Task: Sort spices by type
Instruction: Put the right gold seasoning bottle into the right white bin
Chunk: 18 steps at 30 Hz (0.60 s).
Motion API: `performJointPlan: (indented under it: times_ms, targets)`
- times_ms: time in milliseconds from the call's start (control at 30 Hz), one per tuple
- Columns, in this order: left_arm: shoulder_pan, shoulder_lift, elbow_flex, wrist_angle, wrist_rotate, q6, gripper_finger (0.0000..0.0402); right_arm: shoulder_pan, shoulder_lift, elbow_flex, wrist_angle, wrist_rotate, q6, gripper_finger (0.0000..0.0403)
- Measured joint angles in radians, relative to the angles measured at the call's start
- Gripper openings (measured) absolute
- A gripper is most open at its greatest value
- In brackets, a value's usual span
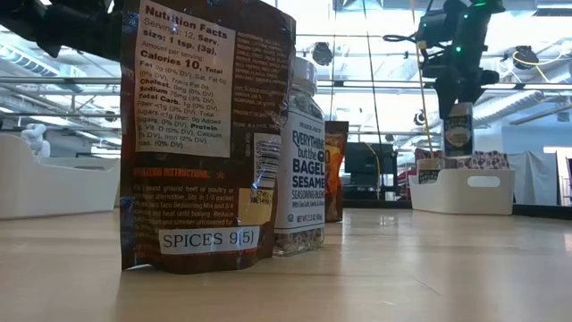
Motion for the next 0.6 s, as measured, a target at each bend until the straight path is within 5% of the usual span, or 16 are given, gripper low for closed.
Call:
performJointPlan:
  times_ms: [600]
  targets:
    - [0.000,0.000,0.000,-0.009,0.000,-0.001,0.0219,0.058,0.143,0.000,0.052,-0.025,0.053,0.0251]
